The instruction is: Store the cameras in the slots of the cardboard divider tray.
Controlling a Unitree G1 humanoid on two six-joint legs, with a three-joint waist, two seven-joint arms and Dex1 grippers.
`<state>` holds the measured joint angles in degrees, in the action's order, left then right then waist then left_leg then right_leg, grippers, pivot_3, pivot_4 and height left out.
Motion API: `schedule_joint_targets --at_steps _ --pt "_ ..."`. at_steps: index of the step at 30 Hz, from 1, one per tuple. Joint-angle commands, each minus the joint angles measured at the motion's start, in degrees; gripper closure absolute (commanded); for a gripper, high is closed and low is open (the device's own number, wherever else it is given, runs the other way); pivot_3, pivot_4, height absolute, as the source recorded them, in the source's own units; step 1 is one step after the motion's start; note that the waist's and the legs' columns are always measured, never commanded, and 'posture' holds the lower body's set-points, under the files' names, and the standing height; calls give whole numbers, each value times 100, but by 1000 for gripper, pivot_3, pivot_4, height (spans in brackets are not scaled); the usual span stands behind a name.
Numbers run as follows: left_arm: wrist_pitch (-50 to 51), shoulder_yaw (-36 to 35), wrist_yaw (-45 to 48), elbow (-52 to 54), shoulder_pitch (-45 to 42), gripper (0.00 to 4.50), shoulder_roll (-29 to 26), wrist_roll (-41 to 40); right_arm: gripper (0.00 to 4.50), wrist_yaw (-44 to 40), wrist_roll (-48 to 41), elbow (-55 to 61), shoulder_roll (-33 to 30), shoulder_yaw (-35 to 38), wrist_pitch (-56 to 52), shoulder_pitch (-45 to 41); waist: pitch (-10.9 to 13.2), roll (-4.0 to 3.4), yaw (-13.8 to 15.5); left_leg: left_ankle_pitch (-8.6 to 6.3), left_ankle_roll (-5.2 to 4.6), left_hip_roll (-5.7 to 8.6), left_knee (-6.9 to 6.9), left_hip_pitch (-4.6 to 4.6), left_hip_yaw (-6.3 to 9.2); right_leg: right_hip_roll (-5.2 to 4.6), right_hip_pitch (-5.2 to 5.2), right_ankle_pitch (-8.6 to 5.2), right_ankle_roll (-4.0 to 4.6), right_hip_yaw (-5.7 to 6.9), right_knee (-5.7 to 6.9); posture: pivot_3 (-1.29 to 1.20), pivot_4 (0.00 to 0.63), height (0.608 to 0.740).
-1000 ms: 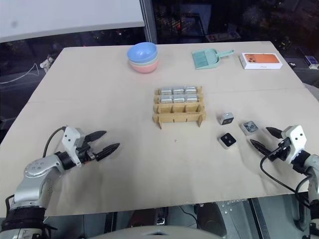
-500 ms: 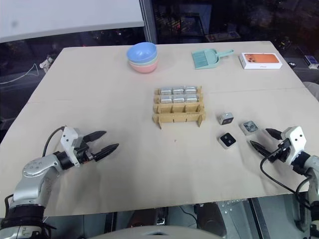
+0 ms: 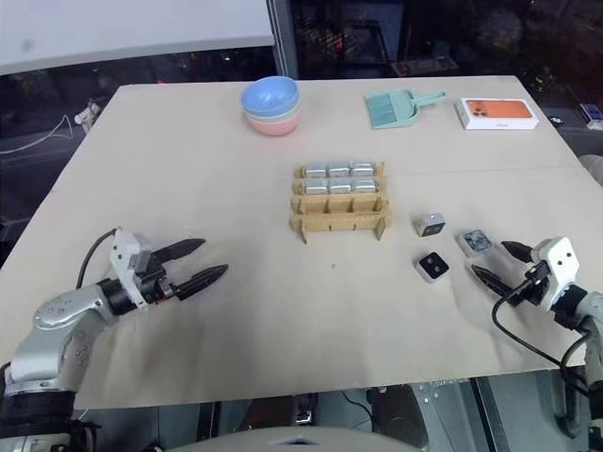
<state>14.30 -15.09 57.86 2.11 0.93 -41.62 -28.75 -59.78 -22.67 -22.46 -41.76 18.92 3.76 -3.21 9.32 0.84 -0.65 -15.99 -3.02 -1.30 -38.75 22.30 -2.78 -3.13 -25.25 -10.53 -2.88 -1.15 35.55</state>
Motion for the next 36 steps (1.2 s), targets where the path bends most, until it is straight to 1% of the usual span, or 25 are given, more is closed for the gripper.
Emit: schedule_joint_targets --at_steps 1,3,7,10,12,14,20,21,22,24,26,32,34,36 --pt "395 34 86 726 -145 75 -172 -293 0 130 -80 390 -16 76 -219 29 1 0 0 0 0 0 0 1 -1 0 -1 0 0 0 0 0 150 740" --pt "680 57 166 1054 -252 75 -251 -511 0 540 78 536 45 38 -432 27 2 2 1 0 0 0 -1 12 1 1 -9 0 -1 0 0 0 150 740" --pt "1319 -6 591 1566 -421 75 -552 -1209 0 923 -125 1105 282 19 -1073 127 3 2 -6 1 0 1 -1 20 2 4 -16 1 0 0 1 0 150 740" --pt "1780 -126 692 1781 -810 75 -754 -1802 0 1393 -99 1487 470 15 -1544 190 3 2 -4 1 0 1 -1 38 3 8 -36 3 3 -1 5 0 150 740" --pt "1951 -121 757 1876 -1073 75 -910 -1975 0 1610 -57 1684 576 -28 -1726 180 3 2 -1 2 0 3 -2 39 2 9 -36 1 -1 -2 6 0 150 740" --pt "2137 -68 827 1964 -1292 75 -1034 -2148 0 1804 39 1744 691 -59 -1669 95 3 3 -5 2 0 6 -5 39 1 10 -35 0 -2 -3 7 0 150 740" --pt "2348 174 842 2122 -1561 75 -1047 -2264 0 2015 122 1750 857 -17 -1526 61 4 3 -11 2 1 14 -5 39 0 15 -36 0 -3 -7 7 0 150 740" --pt "2352 199 848 2118 -1573 0 -1055 -2242 519 2041 155 1760 871 -6 -1450 77 4 3 -11 2 1 14 -5 39 1 16 -35 0 -3 -7 7 0 150 740" --pt "2341 213 856 2105 -1583 0 -1062 -2217 788 2062 171 1773 880 2 -1415 90 4 3 -12 2 1 14 -5 39 0 17 -36 0 -2 -7 7 0 150 740" --pt "2372 223 853 2064 -1625 0 -1051 -2227 1862 2053 192 1796 856 8 -1377 129 4 3 -11 2 1 15 -5 39 0 18 -36 0 -3 -8 7 0 150 740" --pt "2377 242 866 2021 -1660 0 -1035 -2205 2611 2044 191 1816 845 6 -1369 159 4 3 -11 2 1 15 -6 39 0 20 -35 0 -3 -8 7 0 150 740" --pt "2443 272 786 1955 -1766 0 -919 -2294 2618 1882 402 1942 747 -156 -997 244 4 3 -10 3 1 17 -6 38 -1 20 -35 1 -2 -10 7 0 150 740" --pt "2559 288 596 1905 -1830 0 -792 -2379 2618 1776 582 2136 661 -322 -762 179 4 3 -12 3 2 17 -6 38 0 20 -35 1 -2 -10 8 0 150 740" --pt "2725 343 242 1822 -1918 0 -540 -2444 2618 1664 731 2409 596 -529 -491 -15 4 3 -22 3 1 17 -12 38 -1 21 -35 1 -4 -12 12 0 150 740"
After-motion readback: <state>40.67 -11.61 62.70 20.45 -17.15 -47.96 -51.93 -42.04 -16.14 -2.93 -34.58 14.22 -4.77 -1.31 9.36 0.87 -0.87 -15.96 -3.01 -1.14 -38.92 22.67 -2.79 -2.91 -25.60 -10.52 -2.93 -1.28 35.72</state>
